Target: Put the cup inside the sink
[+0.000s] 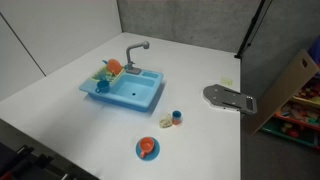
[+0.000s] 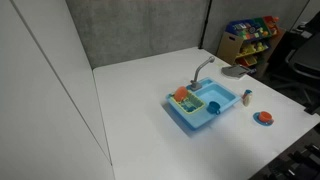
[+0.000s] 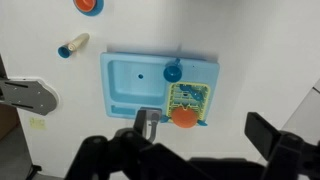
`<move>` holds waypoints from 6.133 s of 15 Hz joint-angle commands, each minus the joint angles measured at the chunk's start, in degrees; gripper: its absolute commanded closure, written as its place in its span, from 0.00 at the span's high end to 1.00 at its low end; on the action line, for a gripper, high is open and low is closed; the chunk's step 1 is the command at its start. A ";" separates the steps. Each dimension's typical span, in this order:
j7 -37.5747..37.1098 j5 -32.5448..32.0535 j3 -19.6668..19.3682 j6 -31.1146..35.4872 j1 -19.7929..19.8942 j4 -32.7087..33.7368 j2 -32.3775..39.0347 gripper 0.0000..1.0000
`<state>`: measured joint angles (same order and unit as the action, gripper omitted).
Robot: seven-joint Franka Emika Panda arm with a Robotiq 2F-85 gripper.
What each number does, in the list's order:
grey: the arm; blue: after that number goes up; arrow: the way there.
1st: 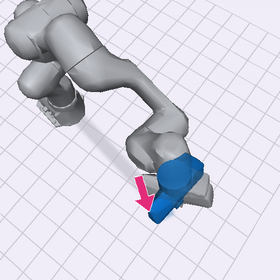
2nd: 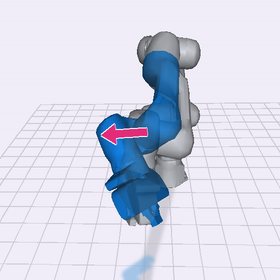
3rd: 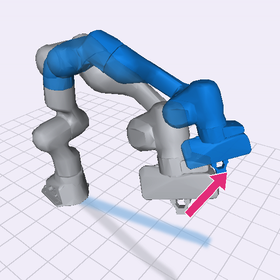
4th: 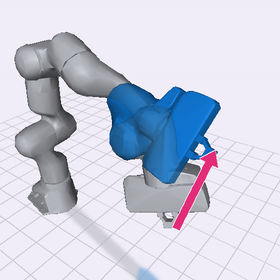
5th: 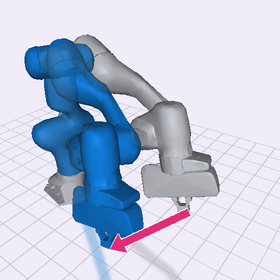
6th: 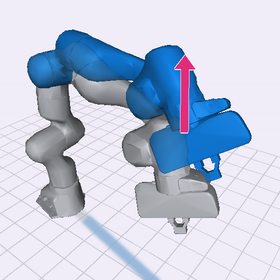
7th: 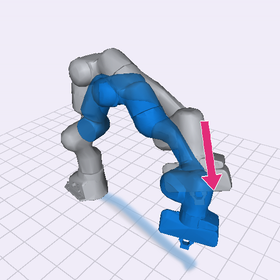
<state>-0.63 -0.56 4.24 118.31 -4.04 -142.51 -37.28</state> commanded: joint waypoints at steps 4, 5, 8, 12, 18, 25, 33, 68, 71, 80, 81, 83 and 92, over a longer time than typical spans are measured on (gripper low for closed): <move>-0.04 -0.04 -0.03 -0.10 -0.05 0.09 0.02 1.00; -0.04 -0.04 -0.03 -0.10 -0.05 0.09 0.02 1.00; -0.04 -0.04 -0.03 -0.10 -0.05 0.09 0.02 1.00; -0.04 -0.04 -0.03 -0.10 -0.05 0.09 0.02 1.00; -0.25 -0.30 0.26 -0.27 0.02 0.78 0.80 1.00; -2.23 -0.99 1.40 -1.51 0.72 5.97 7.41 1.00; -2.41 0.51 0.16 -2.10 0.89 6.15 14.57 1.00; -16.16 -3.54 -2.89 16.66 1.84 10.31 47.32 1.00; -14.53 -2.27 -2.94 16.65 1.79 9.29 46.83 1.00; -15.71 -3.02 -3.48 15.44 1.51 12.38 49.63 1.00; -15.01 -2.48 -3.38 15.90 1.59 12.84 50.27 1.00; -13.84 -1.18 -2.97 16.28 1.58 14.51 52.41 1.00; -11.71 2.19 -2.33 20.31 0.45 21.97 61.39 1.00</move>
<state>-13.21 0.94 2.25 138.05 -3.02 -123.80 21.37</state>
